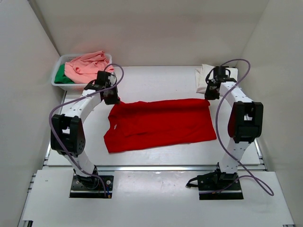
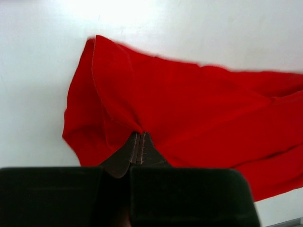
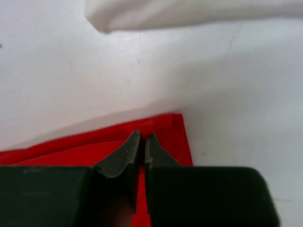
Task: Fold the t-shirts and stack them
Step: Fold the other side of the tshirt into a rectangle
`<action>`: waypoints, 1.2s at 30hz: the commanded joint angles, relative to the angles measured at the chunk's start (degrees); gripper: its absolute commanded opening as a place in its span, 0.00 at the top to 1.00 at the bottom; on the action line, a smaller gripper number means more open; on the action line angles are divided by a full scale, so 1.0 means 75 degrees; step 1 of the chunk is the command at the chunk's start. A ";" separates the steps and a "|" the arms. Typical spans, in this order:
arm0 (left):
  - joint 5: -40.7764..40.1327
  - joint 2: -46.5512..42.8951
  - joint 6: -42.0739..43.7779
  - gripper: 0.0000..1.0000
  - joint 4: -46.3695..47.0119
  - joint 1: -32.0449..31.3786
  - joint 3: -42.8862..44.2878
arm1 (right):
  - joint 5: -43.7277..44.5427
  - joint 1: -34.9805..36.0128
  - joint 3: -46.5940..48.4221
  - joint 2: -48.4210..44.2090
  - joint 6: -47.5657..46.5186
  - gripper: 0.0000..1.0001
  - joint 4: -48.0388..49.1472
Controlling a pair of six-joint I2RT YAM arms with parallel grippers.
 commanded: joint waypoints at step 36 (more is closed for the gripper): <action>-0.0512 -0.4737 -0.1232 0.77 -0.1009 -0.0889 -0.4189 | 0.1128 -0.0115 -0.2823 -0.2708 0.0170 0.80 -0.1541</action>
